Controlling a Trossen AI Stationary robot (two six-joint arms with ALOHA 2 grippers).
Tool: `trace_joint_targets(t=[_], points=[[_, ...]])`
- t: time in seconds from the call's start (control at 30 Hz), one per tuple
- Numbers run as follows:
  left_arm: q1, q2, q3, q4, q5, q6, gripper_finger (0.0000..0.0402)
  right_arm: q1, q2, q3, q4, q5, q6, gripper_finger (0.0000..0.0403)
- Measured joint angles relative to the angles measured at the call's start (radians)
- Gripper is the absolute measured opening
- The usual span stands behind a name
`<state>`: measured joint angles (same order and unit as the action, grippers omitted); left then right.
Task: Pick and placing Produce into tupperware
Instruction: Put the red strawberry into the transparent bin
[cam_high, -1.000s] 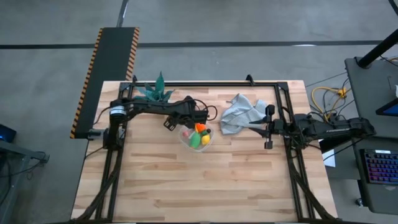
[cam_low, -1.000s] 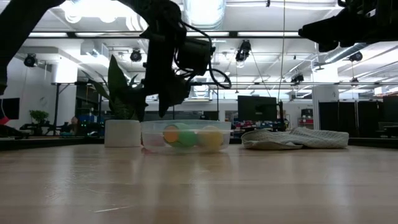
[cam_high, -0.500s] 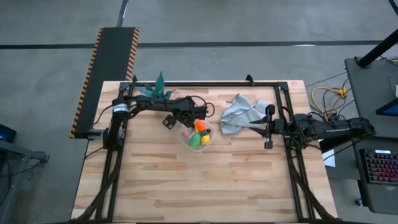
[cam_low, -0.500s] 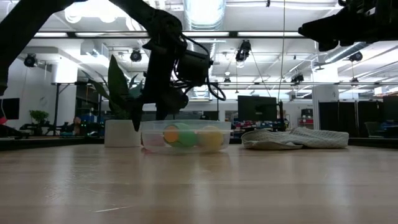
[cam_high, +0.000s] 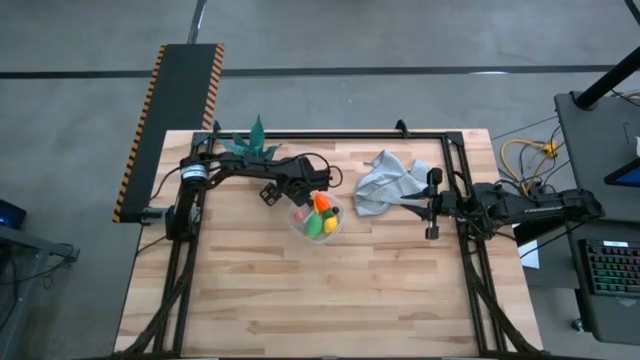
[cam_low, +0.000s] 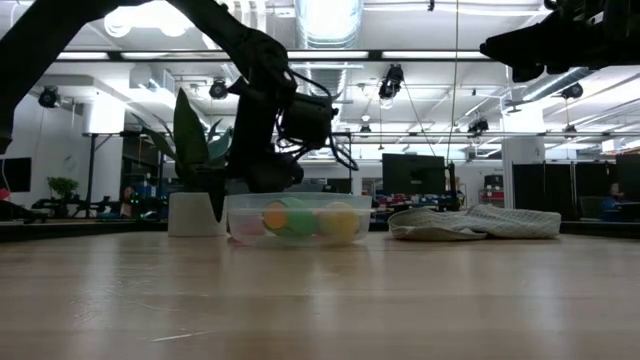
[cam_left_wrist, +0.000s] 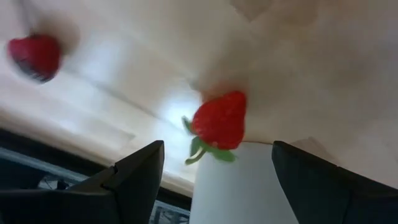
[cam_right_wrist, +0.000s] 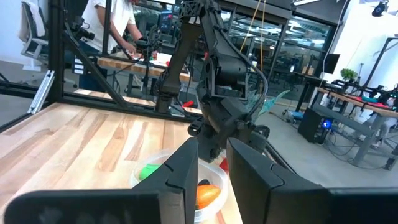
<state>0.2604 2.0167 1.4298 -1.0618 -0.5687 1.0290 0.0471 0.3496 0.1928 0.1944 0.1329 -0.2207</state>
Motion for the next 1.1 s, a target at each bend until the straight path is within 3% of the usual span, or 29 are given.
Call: trace_joint_targets(t=[0.33,1.1], points=[[0.031,0.000,-0.052,0.095,0.010,0.075,0.0283,0.000,0.000,0.000,0.000,0.000,0.000,0.0080],[0.045,0.046,-0.047,0.116,0.032,0.167,0.0283,0.000,0.000,0.000,0.005,0.000,-0.009,0.0077]])
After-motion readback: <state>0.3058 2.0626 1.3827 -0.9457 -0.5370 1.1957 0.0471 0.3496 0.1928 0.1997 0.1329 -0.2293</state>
